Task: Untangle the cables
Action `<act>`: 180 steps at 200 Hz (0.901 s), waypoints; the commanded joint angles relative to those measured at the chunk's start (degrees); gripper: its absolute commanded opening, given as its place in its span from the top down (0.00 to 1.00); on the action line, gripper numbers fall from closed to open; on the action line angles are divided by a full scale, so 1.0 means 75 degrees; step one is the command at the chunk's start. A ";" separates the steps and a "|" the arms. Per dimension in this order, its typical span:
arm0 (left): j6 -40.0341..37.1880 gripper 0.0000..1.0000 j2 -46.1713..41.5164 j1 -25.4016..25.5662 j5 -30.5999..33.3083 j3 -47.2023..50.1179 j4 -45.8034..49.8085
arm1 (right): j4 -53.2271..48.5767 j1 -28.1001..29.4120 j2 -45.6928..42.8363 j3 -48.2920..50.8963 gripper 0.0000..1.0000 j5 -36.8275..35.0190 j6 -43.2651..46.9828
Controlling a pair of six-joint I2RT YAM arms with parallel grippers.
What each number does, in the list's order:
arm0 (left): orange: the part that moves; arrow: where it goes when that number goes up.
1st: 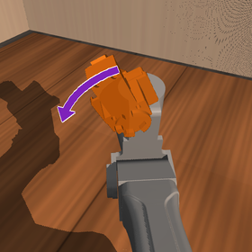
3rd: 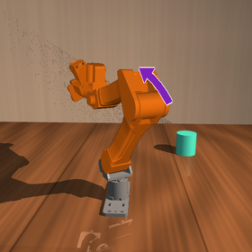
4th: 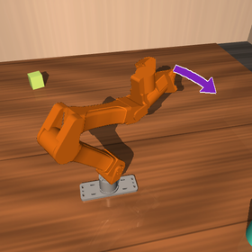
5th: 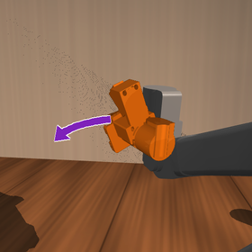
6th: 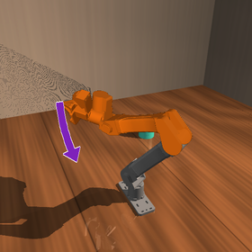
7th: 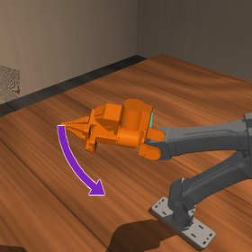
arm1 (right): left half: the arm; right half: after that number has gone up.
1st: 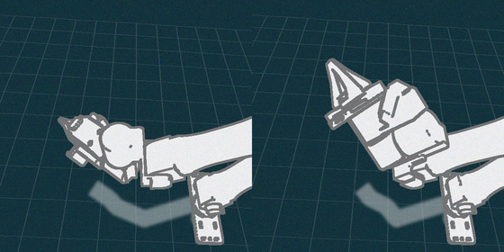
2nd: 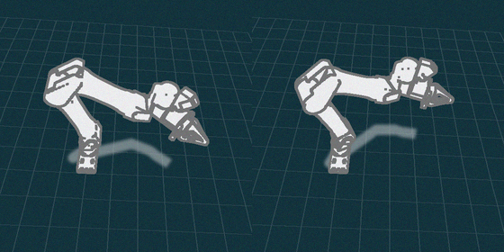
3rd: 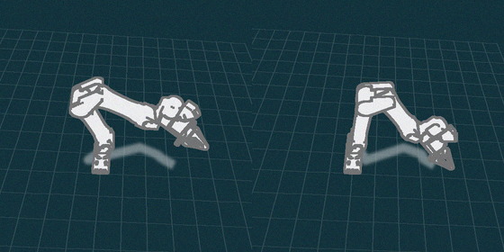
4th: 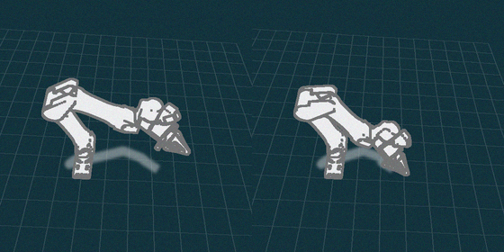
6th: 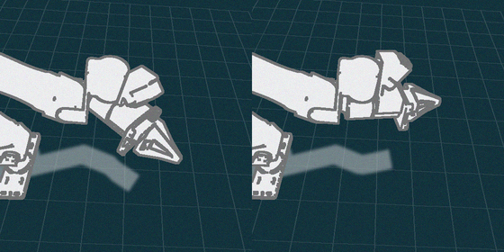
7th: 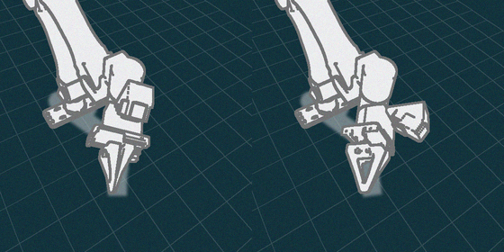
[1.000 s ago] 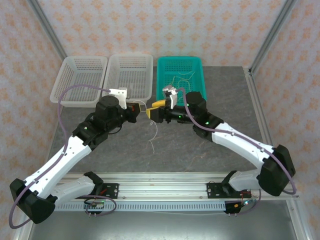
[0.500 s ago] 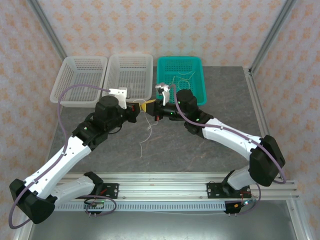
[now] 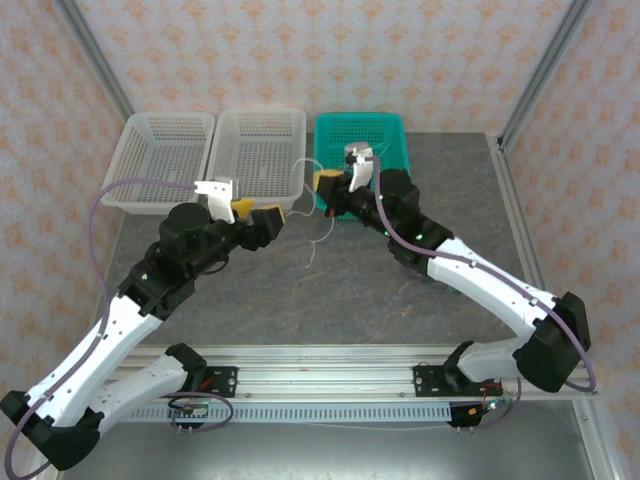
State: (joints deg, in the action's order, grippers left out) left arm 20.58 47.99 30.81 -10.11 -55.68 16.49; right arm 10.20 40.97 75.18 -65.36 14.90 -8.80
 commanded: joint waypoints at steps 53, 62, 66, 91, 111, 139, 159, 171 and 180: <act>-0.0434 0.12 -0.0958 0.0036 0.0356 0.0187 0.0798 | -0.0831 -0.1399 0.1141 -0.2403 1.00 -0.3371 0.1132; -0.0469 0.09 -0.1027 0.0033 0.0457 0.0190 0.0938 | -0.0993 -0.1563 0.1426 -0.2696 1.00 -0.3592 0.1167; -0.0481 0.08 -0.1067 0.0034 0.0498 0.0190 0.1003 | -0.1022 -0.1624 0.1556 -0.2798 1.00 -0.3668 0.1162; -0.0538 0.00 -0.1238 0.0034 0.0724 0.0210 0.1343 | -0.1194 -0.2038 0.2307 -0.3214 1.00 -0.3785 0.0892; -0.0553 0.00 -0.1378 0.0037 0.0851 0.0240 0.1534 | -0.1155 -0.2272 0.2894 -0.3307 1.00 -0.3567 0.0575; -0.0587 0.00 -0.1527 0.0039 0.0913 0.0287 0.1624 | -0.1140 -0.2565 0.3796 -0.3308 1.00 -0.2581 -0.0068; -0.0613 0.00 -0.1576 0.0031 0.0898 0.0293 0.1668 | -0.1280 -0.2580 0.4399 -0.3303 1.00 -0.2240 -0.0265; -0.0621 0.00 -0.1605 0.0038 0.0893 0.0290 0.1672 | -0.1386 -0.2577 0.4689 -0.3279 1.00 -0.2116 -0.0402; -0.0623 0.00 -0.1605 0.0036 0.0885 0.0289 0.1680 | -0.1421 -0.2573 0.4857 -0.3243 1.00 -0.2064 -0.0488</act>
State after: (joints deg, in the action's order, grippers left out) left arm 17.41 36.64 30.81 -4.75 -53.87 27.81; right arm 1.52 21.56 109.08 -88.95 -4.12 -8.86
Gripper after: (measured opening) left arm 0.999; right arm 0.051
